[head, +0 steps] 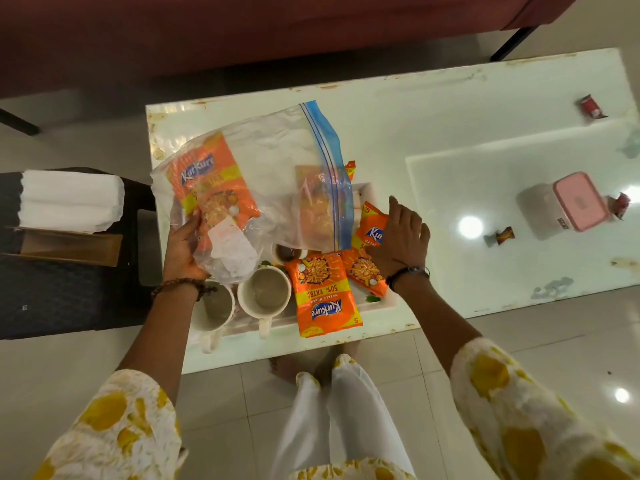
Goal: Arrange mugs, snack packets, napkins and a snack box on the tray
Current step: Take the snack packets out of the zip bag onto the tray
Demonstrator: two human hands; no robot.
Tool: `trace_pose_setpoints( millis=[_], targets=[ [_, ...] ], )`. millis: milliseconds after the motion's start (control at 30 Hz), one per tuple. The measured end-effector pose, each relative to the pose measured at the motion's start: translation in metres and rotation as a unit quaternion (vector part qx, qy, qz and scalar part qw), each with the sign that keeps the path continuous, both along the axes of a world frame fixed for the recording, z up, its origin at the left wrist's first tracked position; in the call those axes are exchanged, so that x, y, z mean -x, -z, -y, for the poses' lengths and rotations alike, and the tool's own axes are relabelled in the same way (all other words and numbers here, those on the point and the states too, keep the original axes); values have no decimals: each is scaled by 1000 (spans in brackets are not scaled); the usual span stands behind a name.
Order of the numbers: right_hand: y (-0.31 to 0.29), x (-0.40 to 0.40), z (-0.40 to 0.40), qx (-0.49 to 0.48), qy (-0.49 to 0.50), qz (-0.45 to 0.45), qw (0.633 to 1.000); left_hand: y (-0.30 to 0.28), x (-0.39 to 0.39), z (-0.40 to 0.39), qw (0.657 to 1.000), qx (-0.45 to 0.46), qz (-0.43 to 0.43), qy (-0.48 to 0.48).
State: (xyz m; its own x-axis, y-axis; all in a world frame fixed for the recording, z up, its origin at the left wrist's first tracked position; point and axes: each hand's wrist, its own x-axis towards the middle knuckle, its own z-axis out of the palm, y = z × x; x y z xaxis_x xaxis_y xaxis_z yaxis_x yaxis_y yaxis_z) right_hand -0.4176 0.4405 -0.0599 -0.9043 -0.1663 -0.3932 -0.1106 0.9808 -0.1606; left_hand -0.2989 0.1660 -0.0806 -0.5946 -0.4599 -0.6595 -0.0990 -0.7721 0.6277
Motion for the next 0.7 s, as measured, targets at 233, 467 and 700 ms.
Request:
trace_pose_setpoints(
  millis=[233, 467, 700],
  targets=[
    [1, 5, 9, -36, -13, 41, 998, -1, -1, 0, 1000, -7, 2, 16],
    [-33, 19, -2, 14, 99, -95, 990, -1, -1, 6, 1000, -5, 4, 20],
    [-9, 47, 15, 89, 150, 25, 984, -3, 0, 5, 999, -17, -2, 39]
  ],
)
